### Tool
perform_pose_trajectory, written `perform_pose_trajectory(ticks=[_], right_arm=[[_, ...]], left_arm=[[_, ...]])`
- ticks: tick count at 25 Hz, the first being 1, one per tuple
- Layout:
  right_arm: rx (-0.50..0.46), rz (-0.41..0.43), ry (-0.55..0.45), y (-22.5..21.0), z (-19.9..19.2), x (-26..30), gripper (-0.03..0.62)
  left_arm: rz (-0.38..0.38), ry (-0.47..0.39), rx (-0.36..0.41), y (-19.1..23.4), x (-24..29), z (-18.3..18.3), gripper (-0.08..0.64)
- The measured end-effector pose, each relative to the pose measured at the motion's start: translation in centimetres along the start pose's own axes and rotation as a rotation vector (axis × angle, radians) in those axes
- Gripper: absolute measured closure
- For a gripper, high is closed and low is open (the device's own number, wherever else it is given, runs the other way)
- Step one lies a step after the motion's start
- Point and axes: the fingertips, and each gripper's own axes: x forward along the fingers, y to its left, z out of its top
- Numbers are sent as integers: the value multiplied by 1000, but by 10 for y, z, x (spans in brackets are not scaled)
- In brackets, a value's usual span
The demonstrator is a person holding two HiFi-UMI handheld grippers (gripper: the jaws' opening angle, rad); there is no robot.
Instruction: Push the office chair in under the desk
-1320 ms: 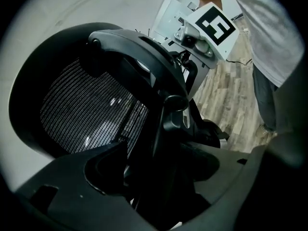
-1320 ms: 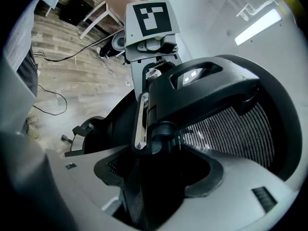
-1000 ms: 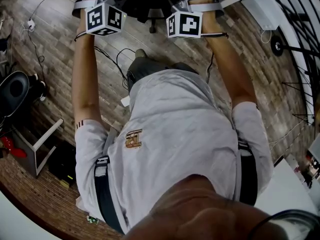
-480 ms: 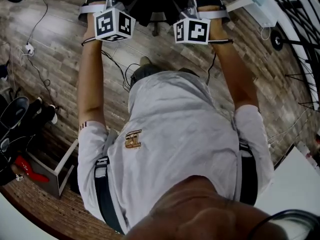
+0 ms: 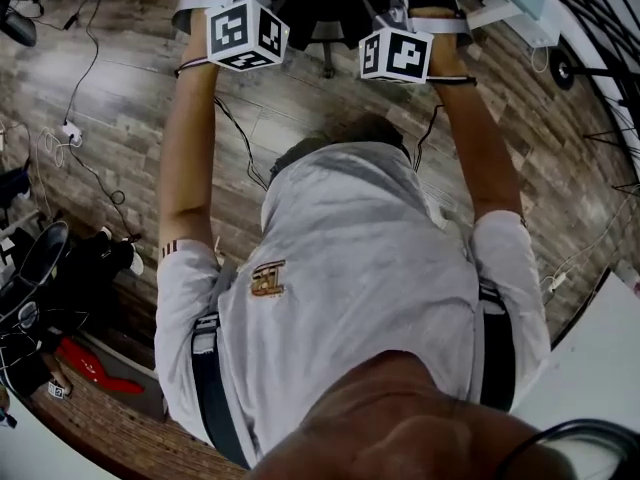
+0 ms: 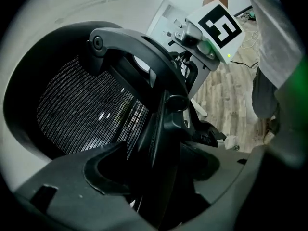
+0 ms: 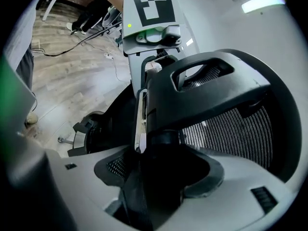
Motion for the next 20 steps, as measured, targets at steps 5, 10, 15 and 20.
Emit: perform_pose_trajectory(ticks=[5, 10, 15, 20], right_arm=[[11, -12, 60, -8, 11, 36, 319], [38, -17, 99, -25, 2, 77, 319], [74, -38, 119, -37, -4, 121, 319], [95, -49, 145, -57, -2, 175, 319]], left_arm=[[-22, -56, 12, 20, 18, -29, 218], [-69, -89, 16, 45, 54, -44, 212], [-91, -119, 26, 68, 90, -65, 212], [-115, -148, 38, 103, 129, -97, 212]])
